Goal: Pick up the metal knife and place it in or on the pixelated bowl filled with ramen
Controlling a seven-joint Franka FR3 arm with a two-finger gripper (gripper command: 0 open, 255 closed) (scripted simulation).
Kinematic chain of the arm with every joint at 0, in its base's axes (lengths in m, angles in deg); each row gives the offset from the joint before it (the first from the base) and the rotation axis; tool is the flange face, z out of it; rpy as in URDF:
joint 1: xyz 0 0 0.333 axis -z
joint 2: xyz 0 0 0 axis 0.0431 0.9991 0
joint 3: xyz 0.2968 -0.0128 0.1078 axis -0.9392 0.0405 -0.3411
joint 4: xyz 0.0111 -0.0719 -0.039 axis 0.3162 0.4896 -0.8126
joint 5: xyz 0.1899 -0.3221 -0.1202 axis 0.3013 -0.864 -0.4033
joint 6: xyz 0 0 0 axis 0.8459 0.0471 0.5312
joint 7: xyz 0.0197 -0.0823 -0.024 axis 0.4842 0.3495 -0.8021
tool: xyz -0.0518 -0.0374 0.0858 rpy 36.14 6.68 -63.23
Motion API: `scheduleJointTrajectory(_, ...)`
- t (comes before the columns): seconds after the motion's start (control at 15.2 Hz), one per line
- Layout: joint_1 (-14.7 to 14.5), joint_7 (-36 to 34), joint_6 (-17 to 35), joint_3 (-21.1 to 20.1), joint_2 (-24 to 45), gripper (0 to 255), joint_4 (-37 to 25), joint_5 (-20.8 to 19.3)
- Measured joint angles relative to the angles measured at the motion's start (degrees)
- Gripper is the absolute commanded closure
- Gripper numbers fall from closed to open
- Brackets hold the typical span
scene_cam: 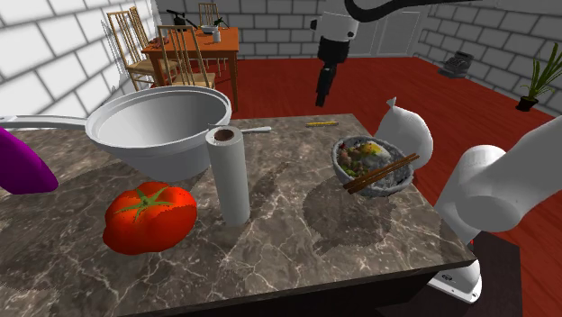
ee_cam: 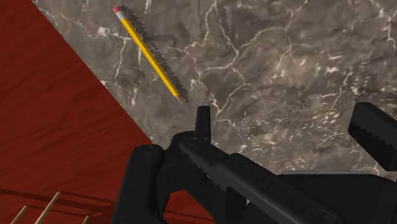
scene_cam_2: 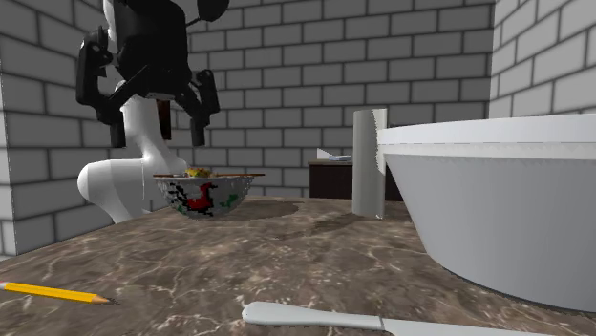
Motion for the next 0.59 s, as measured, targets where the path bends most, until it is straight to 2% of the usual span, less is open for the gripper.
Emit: scheduleJointTrajectory(0.59, -2.8, 8.3, 3.6, -1.2, 19.9, 0, -15.1, -0.7)
